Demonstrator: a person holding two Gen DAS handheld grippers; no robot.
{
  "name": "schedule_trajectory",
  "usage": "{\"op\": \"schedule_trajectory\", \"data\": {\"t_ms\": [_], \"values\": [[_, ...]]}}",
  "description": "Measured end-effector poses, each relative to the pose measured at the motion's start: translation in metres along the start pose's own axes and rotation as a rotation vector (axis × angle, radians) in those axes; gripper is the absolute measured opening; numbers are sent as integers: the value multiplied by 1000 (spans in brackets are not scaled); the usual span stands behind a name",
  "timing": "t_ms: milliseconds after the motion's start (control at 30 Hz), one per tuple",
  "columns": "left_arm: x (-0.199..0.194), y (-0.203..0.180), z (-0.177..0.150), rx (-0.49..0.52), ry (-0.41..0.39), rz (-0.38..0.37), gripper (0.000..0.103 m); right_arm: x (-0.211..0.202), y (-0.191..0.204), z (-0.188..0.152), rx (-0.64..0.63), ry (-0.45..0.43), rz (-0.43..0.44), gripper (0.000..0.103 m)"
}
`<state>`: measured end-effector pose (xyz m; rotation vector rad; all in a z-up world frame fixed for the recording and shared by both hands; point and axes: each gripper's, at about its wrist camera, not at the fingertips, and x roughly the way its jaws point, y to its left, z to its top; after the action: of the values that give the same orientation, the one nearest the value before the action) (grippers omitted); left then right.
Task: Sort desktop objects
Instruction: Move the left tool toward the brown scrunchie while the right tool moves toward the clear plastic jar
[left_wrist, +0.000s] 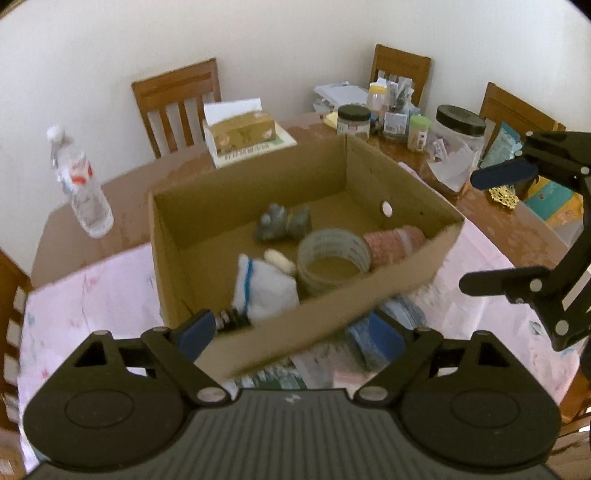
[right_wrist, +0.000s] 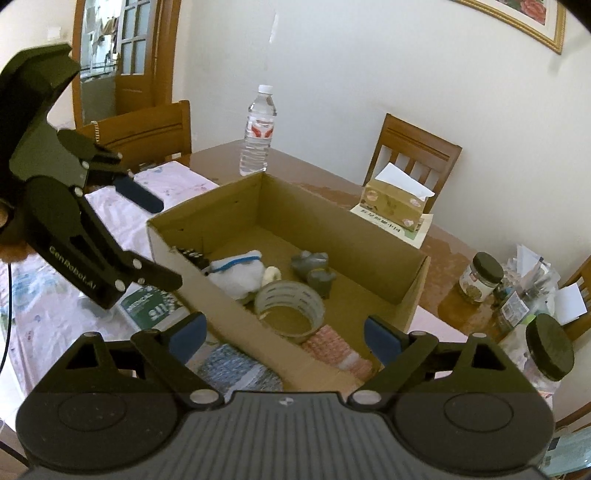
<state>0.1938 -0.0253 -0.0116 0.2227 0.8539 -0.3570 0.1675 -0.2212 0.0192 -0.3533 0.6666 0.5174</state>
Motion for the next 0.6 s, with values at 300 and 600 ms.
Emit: {"op": "schedule_trajectory", "data": {"t_ms": [300,600], "values": [[-18,-25,-35,22,3,50,90,-17,13,-15,1,-14,40,96],[-34,-48,-65,-42,19,114,90,-26,26,-38,-10,-3,82,97]]}}
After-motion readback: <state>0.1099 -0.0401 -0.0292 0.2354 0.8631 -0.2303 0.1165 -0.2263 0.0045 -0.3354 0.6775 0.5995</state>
